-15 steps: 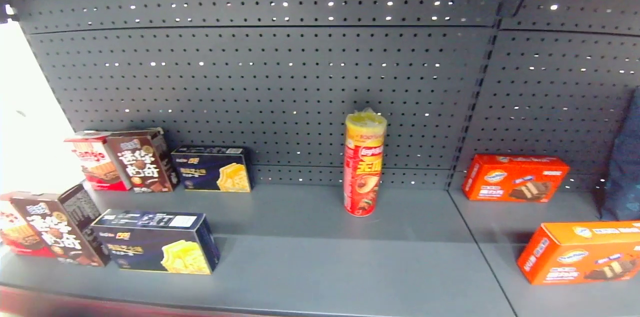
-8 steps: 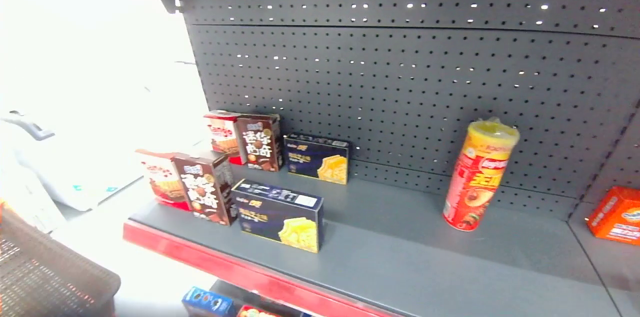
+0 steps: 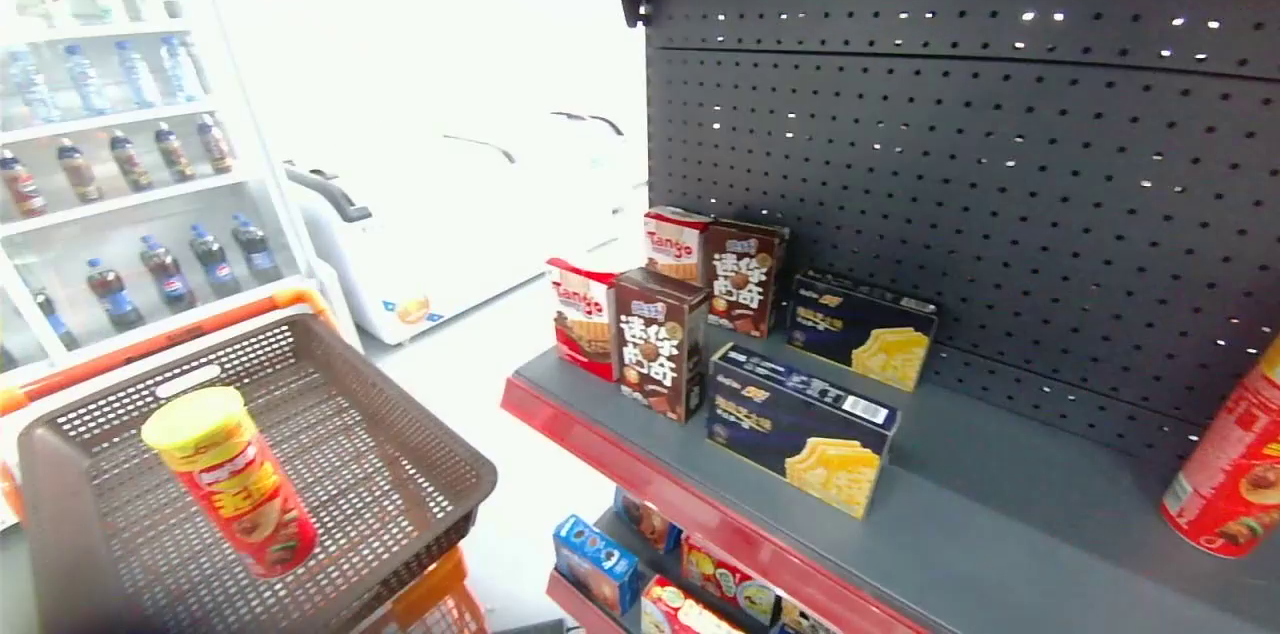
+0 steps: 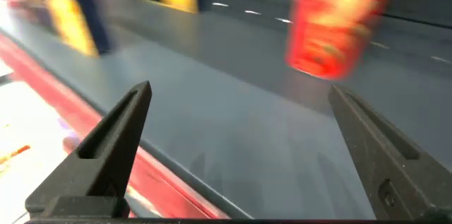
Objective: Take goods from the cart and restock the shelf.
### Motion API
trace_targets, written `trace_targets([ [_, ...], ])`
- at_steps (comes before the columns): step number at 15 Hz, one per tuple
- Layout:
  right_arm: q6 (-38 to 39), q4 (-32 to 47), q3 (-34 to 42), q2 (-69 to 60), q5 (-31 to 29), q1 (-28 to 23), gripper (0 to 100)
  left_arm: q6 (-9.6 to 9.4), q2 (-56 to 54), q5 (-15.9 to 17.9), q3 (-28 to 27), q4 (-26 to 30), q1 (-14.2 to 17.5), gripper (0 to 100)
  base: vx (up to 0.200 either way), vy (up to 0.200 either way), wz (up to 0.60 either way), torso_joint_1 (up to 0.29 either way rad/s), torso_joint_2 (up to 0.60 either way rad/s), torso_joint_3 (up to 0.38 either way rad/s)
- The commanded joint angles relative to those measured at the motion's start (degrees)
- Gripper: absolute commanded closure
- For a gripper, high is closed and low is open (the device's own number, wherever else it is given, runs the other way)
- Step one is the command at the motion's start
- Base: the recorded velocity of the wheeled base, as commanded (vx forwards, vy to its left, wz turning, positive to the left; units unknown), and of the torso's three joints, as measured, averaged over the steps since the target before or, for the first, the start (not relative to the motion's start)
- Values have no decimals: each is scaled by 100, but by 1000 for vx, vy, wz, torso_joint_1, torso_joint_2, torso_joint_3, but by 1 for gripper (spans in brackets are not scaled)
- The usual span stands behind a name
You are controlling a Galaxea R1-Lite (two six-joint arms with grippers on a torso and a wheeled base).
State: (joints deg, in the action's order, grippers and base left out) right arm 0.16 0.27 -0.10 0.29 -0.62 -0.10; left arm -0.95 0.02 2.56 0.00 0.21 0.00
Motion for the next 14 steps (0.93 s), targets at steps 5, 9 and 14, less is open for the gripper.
trace_targets([
  [5,2,0,1,6,-8,1,0,-2,-2,-1,0,-3,0,0,0,0,120,1,0,0],
  [9,2,0,1,6,-8,1,0,-46,-2,25,-88,6,0,0,0,0,0,0,0,0],
  [14,2,0,1,6,-8,1,0,-116,2652,-151,-2162,331,-35,0,0,0,0,0,0,0],
])
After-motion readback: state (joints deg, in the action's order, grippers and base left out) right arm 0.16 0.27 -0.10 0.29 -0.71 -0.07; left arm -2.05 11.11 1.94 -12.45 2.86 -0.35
